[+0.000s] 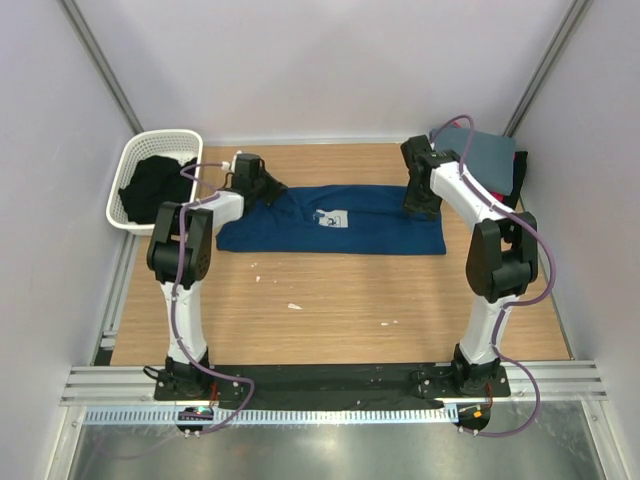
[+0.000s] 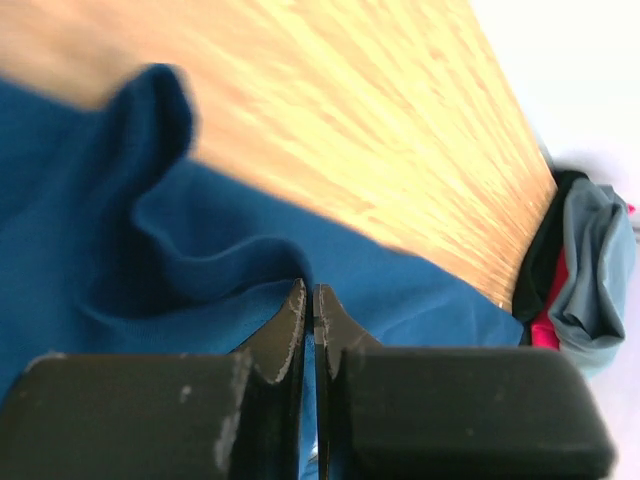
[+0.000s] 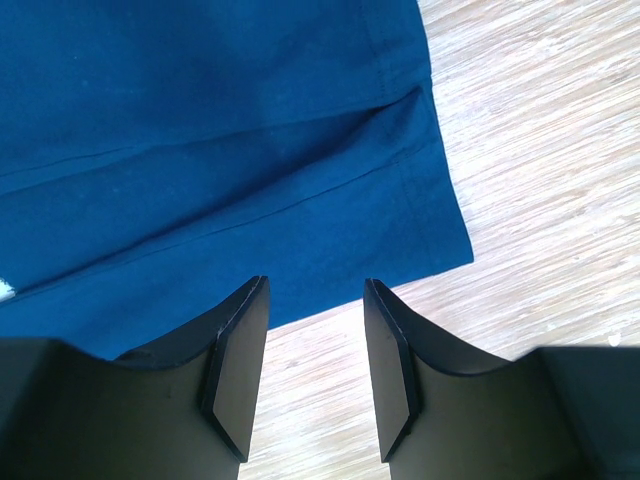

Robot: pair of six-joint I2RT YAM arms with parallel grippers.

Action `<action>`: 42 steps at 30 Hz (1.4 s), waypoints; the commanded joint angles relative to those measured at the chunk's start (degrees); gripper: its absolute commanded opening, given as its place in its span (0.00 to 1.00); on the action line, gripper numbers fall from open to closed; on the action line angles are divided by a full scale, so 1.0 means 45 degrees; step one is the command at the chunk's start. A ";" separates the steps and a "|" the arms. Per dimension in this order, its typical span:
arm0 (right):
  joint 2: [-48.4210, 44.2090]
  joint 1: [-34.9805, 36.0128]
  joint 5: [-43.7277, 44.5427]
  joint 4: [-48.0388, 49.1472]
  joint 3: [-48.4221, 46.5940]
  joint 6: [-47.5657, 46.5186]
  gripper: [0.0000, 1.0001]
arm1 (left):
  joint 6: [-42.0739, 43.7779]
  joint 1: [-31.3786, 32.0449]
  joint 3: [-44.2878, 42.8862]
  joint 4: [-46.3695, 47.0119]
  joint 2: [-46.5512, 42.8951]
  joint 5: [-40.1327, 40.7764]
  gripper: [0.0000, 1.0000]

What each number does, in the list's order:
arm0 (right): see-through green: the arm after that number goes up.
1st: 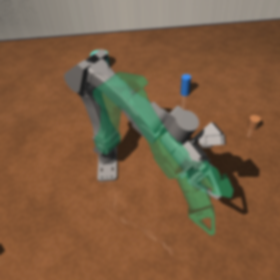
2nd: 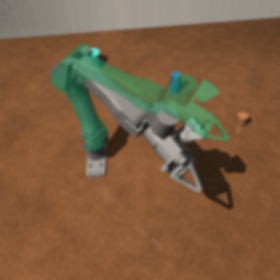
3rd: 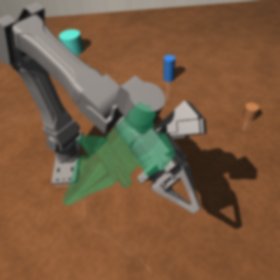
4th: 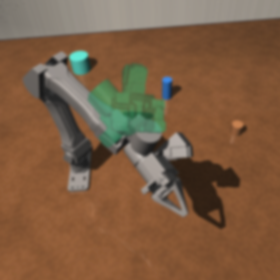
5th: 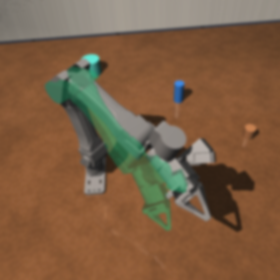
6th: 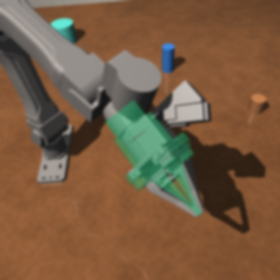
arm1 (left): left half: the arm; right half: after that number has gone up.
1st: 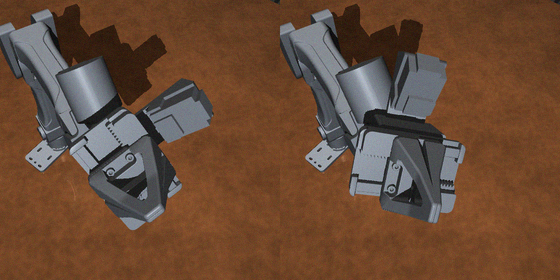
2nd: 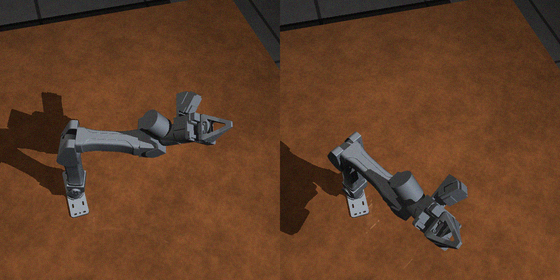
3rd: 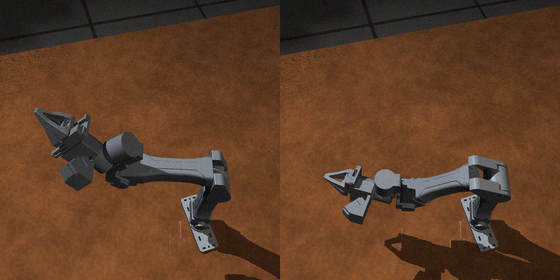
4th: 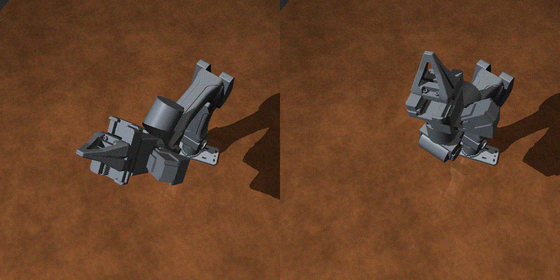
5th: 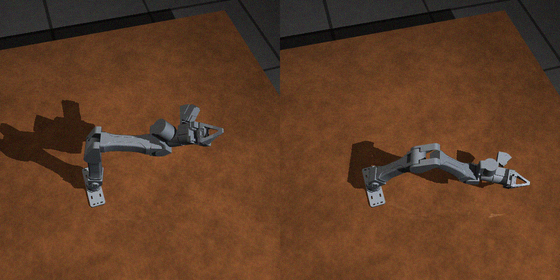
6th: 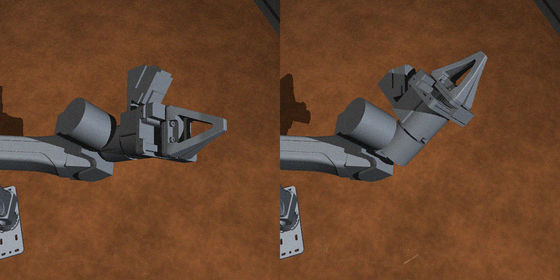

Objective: Fold and stack the t-shirts
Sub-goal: Fold the tshirt

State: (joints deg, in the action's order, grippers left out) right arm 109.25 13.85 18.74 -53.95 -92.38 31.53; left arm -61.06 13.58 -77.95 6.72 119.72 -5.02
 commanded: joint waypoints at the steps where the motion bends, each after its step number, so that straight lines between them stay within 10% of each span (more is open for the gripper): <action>1: -0.0274 -0.0108 0.0152 0.0232 -0.0097 0.0005 0.48 | 0.0402 0.0457 -0.1074 0.0870 0.0386 -0.0233 0.04; 3: -0.0294 -0.0147 0.0151 0.0251 -0.0058 -0.0014 0.48 | 0.0618 0.0671 -0.1541 0.0599 0.0717 -0.0097 0.06; 4: -0.0236 -0.0186 -0.0061 0.0251 -0.0077 0.0005 0.48 | 0.0774 0.0769 -0.1912 0.0306 0.1048 0.0136 0.31; 9: 0.0018 -0.0186 -0.0610 0.0251 -0.0622 -0.0092 0.49 | 0.1359 0.0770 -0.2460 -0.0261 0.1111 0.0470 0.73; 12: 0.0155 -0.0050 -0.1251 0.0387 -0.1481 -0.0657 0.48 | 0.2219 0.0634 -0.3220 -0.0690 0.0780 0.0276 0.78; 25: 0.5425 0.3172 -0.5723 0.2984 -0.8996 -0.1988 0.48 | 0.5304 -0.2469 -0.4180 -0.3563 -0.0766 -0.1871 0.77; 42: 0.7987 0.3446 -0.6059 0.6208 -0.9276 -0.0328 0.46 | 0.7377 -0.2960 -0.6934 -0.4267 0.2926 -0.5115 0.53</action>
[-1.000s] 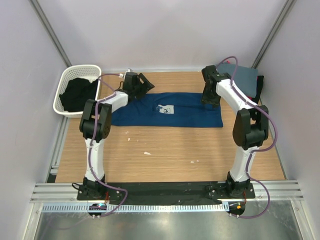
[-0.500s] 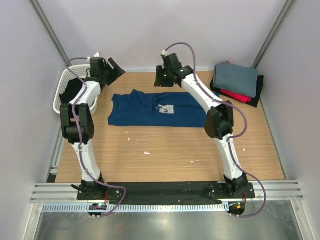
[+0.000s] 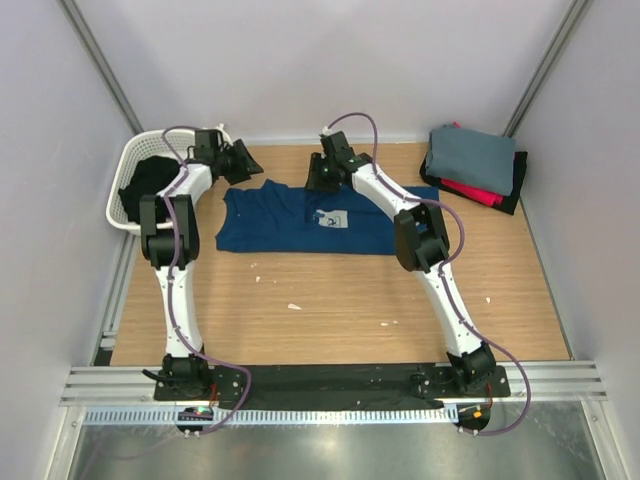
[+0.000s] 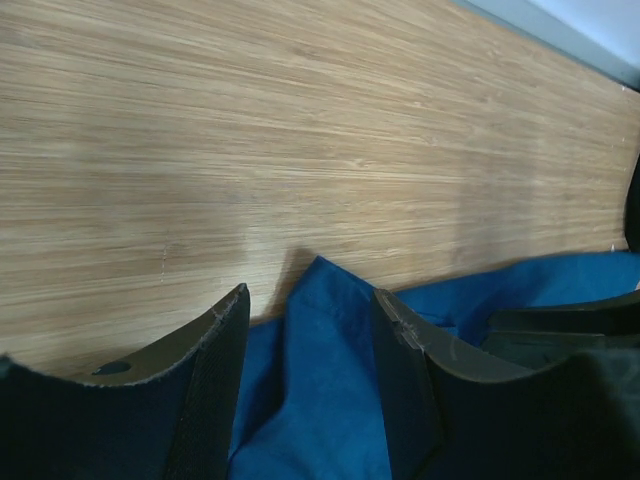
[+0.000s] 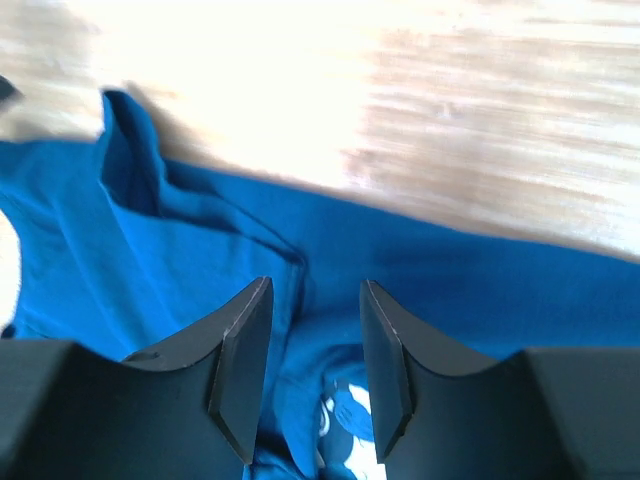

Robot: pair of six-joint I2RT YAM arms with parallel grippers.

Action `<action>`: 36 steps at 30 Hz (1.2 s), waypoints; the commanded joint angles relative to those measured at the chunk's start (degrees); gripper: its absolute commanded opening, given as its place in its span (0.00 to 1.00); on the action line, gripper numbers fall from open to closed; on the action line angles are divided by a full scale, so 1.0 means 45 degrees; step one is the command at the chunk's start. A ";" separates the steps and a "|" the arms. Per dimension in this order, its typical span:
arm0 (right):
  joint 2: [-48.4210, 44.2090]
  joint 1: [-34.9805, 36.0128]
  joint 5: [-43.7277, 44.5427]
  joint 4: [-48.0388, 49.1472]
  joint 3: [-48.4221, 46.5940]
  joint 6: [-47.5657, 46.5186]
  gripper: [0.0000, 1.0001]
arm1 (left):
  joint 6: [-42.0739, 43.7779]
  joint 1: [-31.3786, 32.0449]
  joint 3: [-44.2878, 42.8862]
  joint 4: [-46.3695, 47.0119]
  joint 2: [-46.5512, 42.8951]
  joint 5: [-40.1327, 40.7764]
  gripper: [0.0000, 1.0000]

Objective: Fold and stack the t-shirts
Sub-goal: Fold the tshirt

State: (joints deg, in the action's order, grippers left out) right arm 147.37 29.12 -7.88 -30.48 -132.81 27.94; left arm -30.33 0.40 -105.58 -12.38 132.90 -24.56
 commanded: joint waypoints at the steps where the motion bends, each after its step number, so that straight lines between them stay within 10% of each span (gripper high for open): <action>1: -0.0503 0.0051 -0.0105 0.1050 -0.0271 0.0528 0.45 | 0.0548 -0.0031 -0.0815 -0.0022 0.0114 -0.0812 0.53; 23: -0.0562 0.0403 -0.0398 0.1676 0.0920 0.1114 0.39 | 0.1251 0.0515 -0.1421 -0.0081 0.1599 -0.1086 0.51; 30: -0.0834 0.0383 0.0362 0.1695 0.1174 0.0920 0.08 | 0.1407 0.0730 -0.1616 -0.0080 0.1774 -0.0891 0.48; 36: -0.1205 0.0169 0.0618 0.1676 0.1389 0.0802 0.04 | 0.1523 0.0711 -0.1578 -0.0120 0.1697 -0.0481 0.40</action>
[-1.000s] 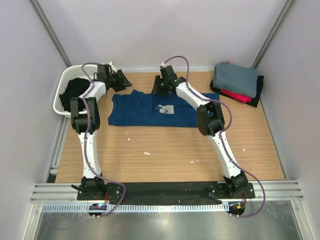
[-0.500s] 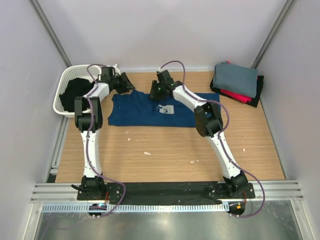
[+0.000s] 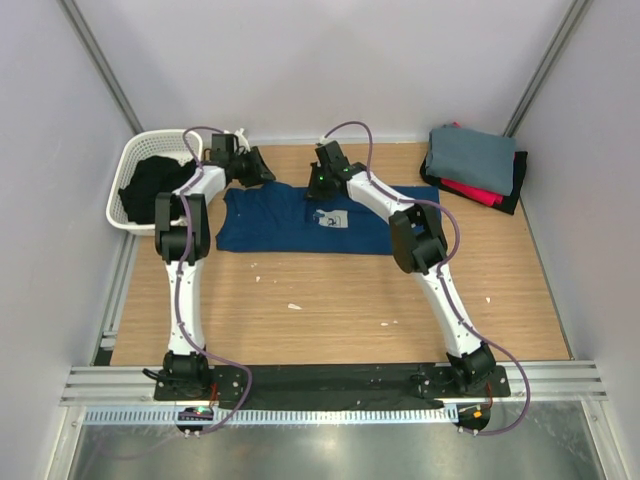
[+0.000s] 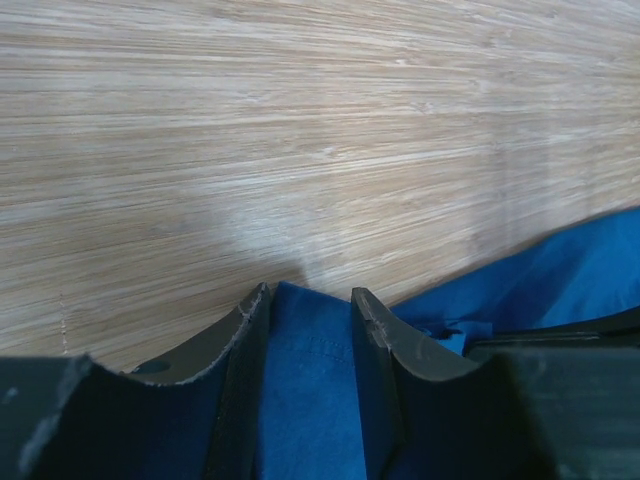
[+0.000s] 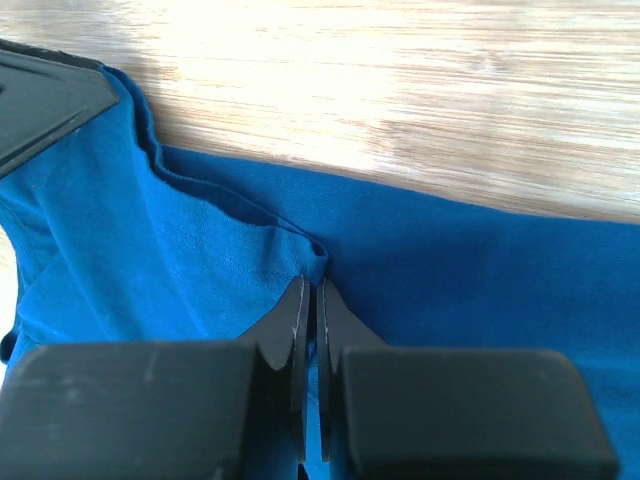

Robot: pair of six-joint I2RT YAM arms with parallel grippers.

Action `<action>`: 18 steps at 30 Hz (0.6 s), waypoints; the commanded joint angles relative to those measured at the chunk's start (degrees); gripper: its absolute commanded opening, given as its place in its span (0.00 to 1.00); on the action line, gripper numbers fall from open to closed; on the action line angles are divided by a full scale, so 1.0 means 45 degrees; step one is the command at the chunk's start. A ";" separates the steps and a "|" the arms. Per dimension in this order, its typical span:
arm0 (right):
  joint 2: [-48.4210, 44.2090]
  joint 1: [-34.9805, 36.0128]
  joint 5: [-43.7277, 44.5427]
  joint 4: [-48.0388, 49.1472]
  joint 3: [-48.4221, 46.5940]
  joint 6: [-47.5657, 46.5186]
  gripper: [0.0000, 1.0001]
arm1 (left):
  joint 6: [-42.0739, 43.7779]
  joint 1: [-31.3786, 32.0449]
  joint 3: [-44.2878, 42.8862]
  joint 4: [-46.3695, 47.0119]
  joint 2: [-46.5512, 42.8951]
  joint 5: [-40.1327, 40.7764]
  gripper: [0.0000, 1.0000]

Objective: Fold and stack the t-shirts
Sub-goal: Fold the tshirt

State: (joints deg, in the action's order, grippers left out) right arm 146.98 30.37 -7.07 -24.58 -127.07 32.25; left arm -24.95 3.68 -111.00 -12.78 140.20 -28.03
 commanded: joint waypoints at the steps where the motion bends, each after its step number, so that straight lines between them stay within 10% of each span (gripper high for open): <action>1: -0.1138 -0.0166 0.0438 0.0383 0.0189 -0.0155 0.04 | 0.0368 0.0002 -0.0334 -0.0071 0.0094 0.0369 0.39; 18: -0.1333 -0.0186 0.0165 0.0384 0.0424 -0.0155 0.04 | 0.0583 0.0197 -0.0822 0.0103 0.0135 0.0253 0.00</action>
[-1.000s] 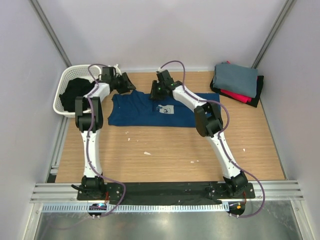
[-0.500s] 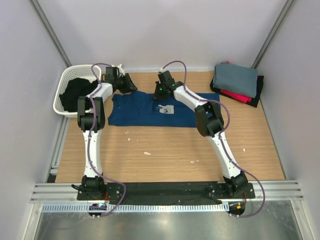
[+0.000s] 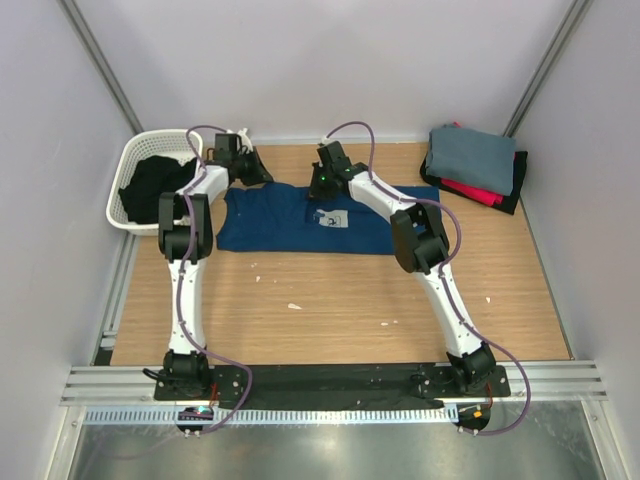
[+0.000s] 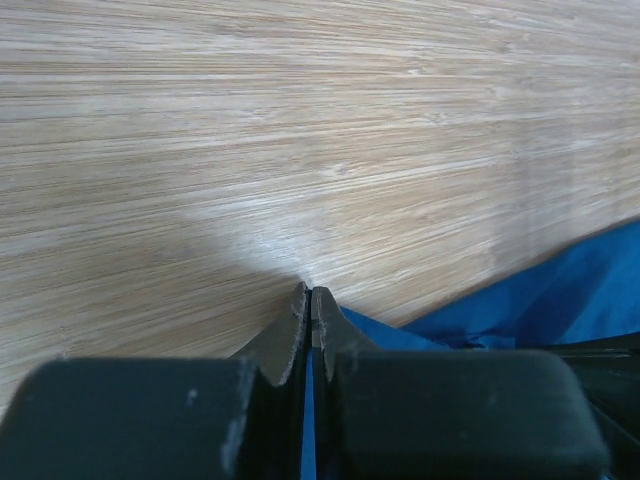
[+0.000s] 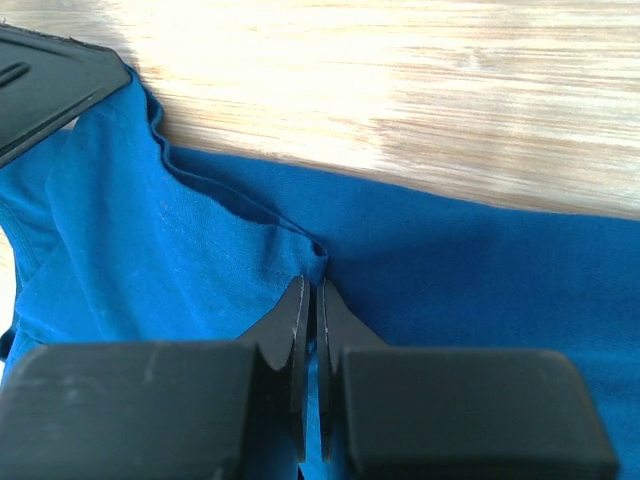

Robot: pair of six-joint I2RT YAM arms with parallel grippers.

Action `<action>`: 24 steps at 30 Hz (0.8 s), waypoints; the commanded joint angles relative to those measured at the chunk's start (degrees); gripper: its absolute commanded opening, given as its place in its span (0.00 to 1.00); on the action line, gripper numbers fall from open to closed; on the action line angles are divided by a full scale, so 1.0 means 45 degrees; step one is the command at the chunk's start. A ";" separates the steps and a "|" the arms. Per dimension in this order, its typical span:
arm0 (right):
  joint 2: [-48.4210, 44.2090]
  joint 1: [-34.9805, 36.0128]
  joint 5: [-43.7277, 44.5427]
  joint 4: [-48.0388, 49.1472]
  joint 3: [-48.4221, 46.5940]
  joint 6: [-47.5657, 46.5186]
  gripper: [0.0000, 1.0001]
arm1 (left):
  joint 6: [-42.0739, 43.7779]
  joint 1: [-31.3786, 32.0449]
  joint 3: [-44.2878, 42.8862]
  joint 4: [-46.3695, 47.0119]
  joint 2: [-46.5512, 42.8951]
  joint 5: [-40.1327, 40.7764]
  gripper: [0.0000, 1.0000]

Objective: Fold and stack the t-shirts
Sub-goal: Fold the tshirt

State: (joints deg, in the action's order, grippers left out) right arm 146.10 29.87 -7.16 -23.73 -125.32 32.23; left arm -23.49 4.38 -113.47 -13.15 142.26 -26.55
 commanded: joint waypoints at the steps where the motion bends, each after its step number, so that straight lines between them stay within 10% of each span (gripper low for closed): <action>1: -0.1197 -0.0075 0.0204 0.0175 0.0055 -0.0150 0.04 | 0.0335 0.0061 -0.0157 0.0265 -0.0652 -0.0155 0.00; 24: -0.1491 -0.0192 0.0263 0.0155 0.0856 -0.0209 0.22 | 0.2482 -0.0368 0.3983 0.0891 -0.5049 -0.2518 0.00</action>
State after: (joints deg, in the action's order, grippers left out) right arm 143.85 29.41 -7.11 -23.14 -121.69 31.83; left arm -16.73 3.22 -98.13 -9.80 123.98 -34.92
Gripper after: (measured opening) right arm 0.197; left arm 0.005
